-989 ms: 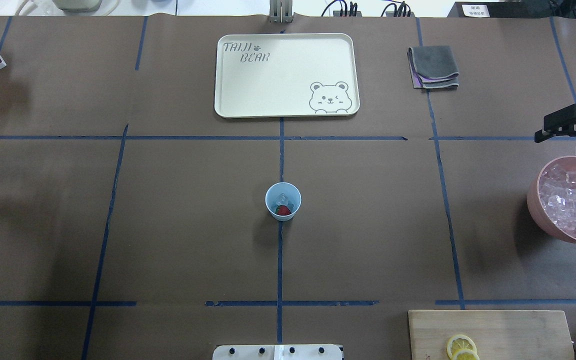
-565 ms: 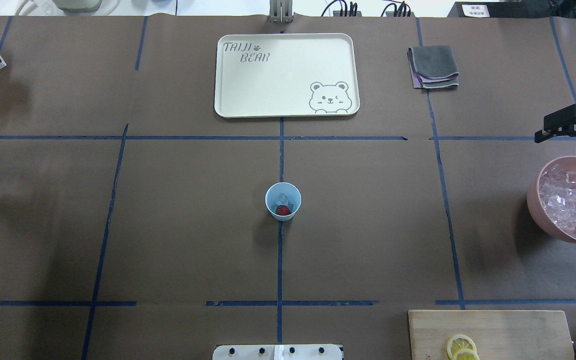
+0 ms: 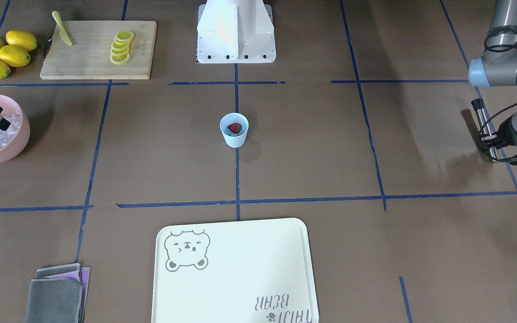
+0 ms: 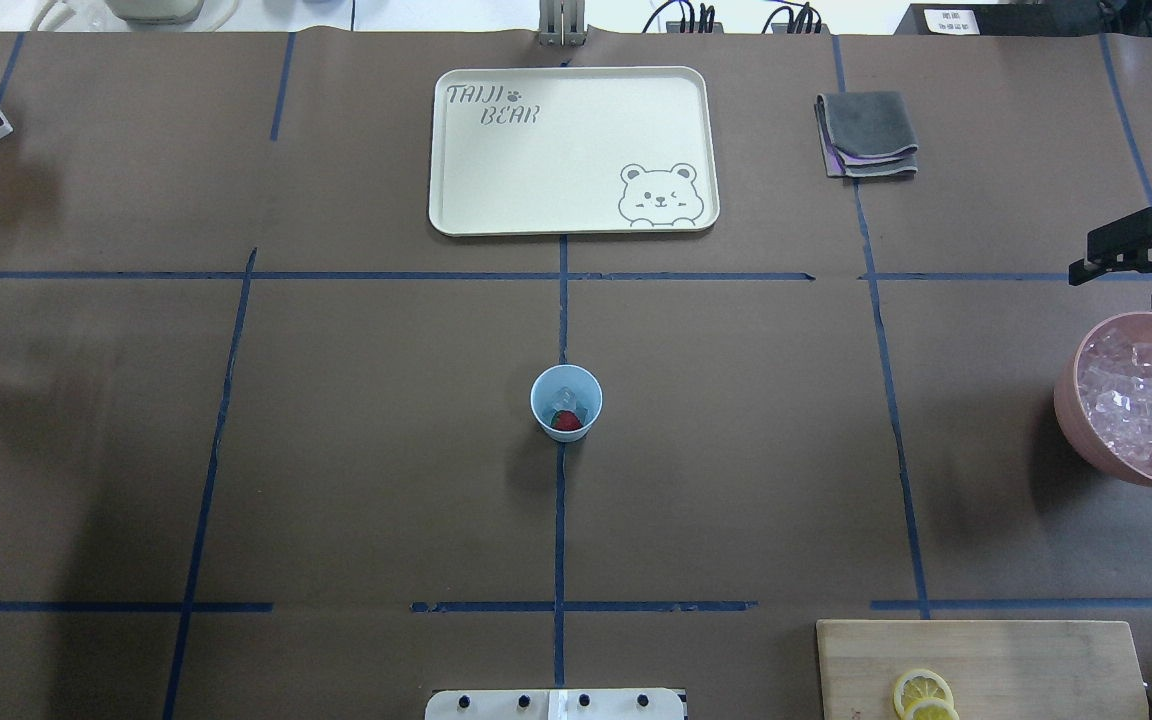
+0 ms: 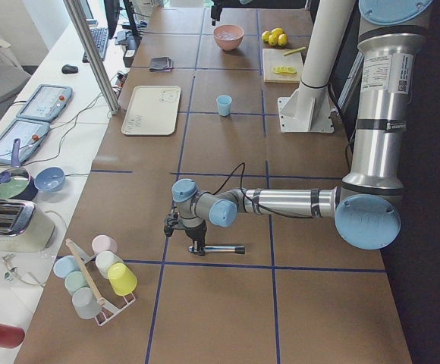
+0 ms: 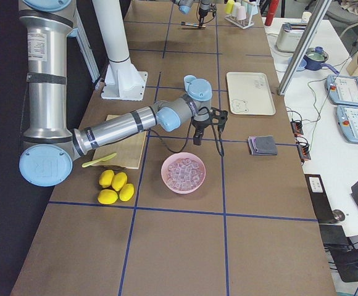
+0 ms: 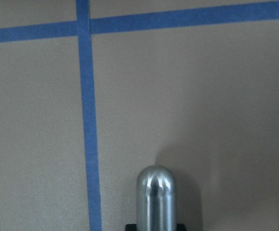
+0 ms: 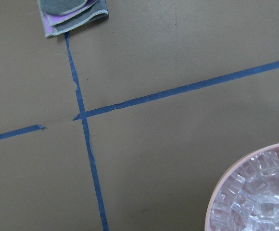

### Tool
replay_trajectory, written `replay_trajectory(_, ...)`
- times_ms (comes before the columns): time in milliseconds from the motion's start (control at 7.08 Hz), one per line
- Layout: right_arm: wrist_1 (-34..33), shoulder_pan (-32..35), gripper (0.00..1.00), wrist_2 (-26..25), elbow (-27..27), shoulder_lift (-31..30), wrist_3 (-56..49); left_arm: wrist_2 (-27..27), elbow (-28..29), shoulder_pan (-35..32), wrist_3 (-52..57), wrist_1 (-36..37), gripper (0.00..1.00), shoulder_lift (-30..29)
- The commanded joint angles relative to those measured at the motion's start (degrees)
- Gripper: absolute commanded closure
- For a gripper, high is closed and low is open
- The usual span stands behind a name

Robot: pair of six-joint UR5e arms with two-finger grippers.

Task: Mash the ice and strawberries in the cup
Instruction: 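Lay the muddler down on the table with the left gripper while the right arm withdraws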

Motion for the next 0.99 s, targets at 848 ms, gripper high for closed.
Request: replay_trajectory(848,-0.95,6.03,0.00,3.67,0.21,-0.16,-2.28,-9.43,-14.65,-10.42,0.68,2.08,0.00,3.23)
